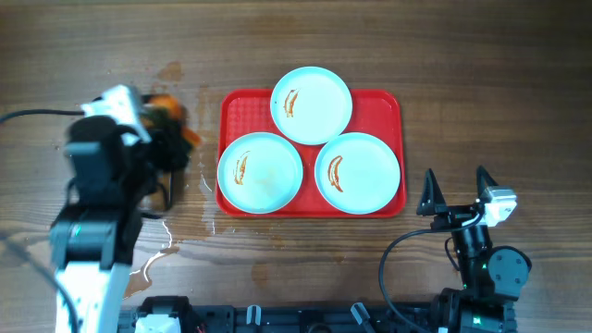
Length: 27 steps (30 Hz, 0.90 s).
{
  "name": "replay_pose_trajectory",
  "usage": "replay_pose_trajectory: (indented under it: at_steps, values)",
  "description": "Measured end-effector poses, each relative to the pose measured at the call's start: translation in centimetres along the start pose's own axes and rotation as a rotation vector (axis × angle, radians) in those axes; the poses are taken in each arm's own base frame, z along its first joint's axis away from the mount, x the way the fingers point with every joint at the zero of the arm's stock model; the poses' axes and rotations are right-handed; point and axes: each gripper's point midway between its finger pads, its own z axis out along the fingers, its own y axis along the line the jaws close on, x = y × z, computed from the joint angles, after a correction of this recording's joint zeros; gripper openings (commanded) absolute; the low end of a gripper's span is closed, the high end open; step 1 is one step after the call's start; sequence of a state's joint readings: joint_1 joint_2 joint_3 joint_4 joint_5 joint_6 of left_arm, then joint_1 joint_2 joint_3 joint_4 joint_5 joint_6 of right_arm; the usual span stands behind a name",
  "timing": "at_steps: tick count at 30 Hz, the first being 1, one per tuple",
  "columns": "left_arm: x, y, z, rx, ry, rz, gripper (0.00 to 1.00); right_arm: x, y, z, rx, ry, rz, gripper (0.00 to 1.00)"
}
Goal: Clean dirty plates on tray and stack at the side
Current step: 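Move the sponge with the left gripper onto the left white plate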
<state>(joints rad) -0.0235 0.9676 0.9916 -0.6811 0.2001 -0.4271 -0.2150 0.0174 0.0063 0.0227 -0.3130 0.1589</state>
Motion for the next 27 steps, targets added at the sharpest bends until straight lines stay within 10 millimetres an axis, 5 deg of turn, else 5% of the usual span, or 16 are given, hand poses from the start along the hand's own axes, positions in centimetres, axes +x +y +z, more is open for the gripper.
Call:
replay_pose_trajectory:
  at_steps: [6,10,14,18,22,27]
  values:
    - [9.6,-2.2,6.6,-0.050,0.399,-0.071,0.04,0.0,0.0,0.0,0.000,0.000,0.000,1.00]
    - [14.1,-3.6,11.0,-0.065,0.522,-0.027,0.04,0.0,0.0,0.0,0.000,0.000,0.000,0.99]
    - [18.4,-2.5,15.1,-0.142,0.609,0.013,0.04,0.0,0.0,0.0,0.000,0.000,0.000,1.00]
    - [20.1,-0.4,16.9,-0.225,0.639,0.020,0.08,0.0,0.0,0.0,0.000,0.000,0.000,1.00]
    - [20.5,0.9,17.7,-0.278,0.629,0.026,0.40,0.0,0.0,0.0,0.000,0.000,0.000,1.00]
    - [20.0,0.3,17.7,-0.262,0.618,0.026,0.52,0.0,0.0,0.0,0.000,0.000,0.000,1.00]
